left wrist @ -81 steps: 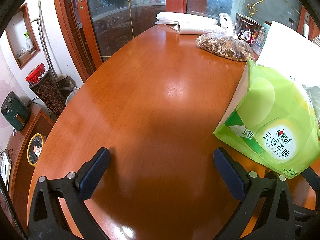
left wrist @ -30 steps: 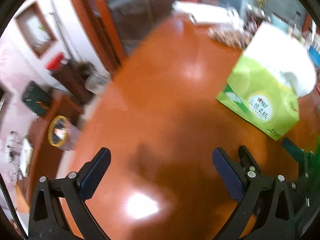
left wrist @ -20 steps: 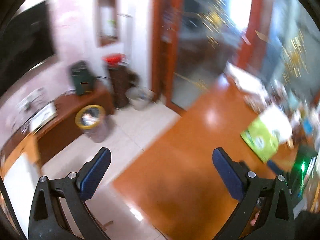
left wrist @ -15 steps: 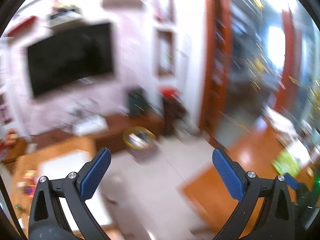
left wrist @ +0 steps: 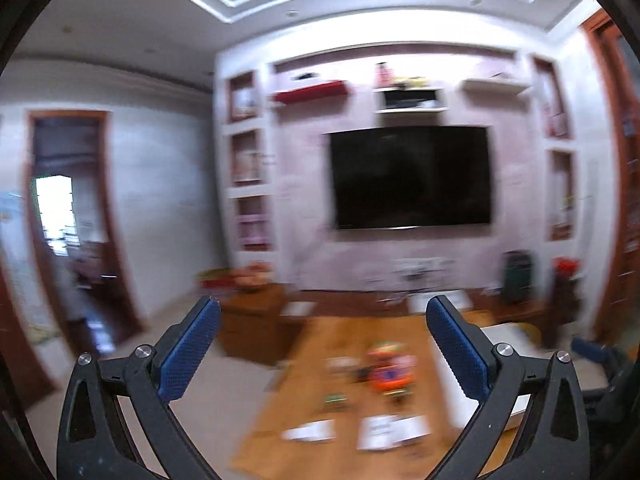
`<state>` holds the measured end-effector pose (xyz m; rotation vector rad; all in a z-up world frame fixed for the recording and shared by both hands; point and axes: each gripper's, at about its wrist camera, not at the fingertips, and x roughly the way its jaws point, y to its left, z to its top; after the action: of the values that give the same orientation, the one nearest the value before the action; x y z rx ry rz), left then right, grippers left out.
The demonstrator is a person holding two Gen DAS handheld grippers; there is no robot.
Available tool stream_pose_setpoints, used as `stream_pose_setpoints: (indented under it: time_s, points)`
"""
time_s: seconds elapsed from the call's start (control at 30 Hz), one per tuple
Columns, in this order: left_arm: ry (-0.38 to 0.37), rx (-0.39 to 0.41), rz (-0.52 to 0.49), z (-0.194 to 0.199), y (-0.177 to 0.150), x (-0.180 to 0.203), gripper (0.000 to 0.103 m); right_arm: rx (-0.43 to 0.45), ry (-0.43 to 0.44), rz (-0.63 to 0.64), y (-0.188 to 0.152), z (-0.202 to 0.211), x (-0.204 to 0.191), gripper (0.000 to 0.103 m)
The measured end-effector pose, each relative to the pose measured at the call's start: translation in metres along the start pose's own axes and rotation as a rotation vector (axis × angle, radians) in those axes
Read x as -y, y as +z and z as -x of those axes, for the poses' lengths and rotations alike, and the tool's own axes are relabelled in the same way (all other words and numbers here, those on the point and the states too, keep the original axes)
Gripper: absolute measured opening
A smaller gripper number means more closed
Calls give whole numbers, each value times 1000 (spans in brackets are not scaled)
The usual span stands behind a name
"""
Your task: Organize rigid objects
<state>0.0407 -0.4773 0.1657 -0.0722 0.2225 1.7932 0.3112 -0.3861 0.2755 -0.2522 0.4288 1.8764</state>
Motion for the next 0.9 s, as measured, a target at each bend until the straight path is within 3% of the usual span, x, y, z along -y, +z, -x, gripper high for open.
stream_pose_setpoints:
  time_s: [0.13, 0.17, 0.23, 0.3, 0.37, 0.47, 0.57, 0.63, 0.7, 0.83, 0.9]
  points:
    - [191, 13, 131, 13, -7, -44, 102, -89, 164, 98, -6, -34, -73, 103]
    - [224, 19, 180, 15, 7, -54, 102, -138, 250, 107, -7, -42, -93, 103]
    - [301, 31, 289, 12, 0, -73, 102, -201, 401, 121, -8, -55, -126, 103]
    - [366, 36, 349, 13, 6, -88, 103, -251, 500, 181, -9, -72, -161, 103]
    - [430, 31, 372, 6, 24, -106, 102, -336, 578, 189, -12, -95, -196, 103]
    - [477, -22, 347, -22, 39, -126, 102, -483, 644, 112, -18, -150, -212, 103]
    - [433, -127, 382, -58, 49, -144, 102, -555, 566, 19, -15, -198, -218, 103]
    - [319, -196, 467, -86, 55, -155, 102, -572, 513, -40, -9, -221, -219, 103]
    - [194, -246, 486, -117, 59, -159, 102, -523, 475, -106, 0, -237, -208, 103]
    - [236, -297, 407, -154, 65, -145, 102, -434, 319, -185, 8, -255, -176, 103]
    - [178, -313, 434, -158, 68, -136, 102, -398, 264, -207, 15, -249, -159, 103]
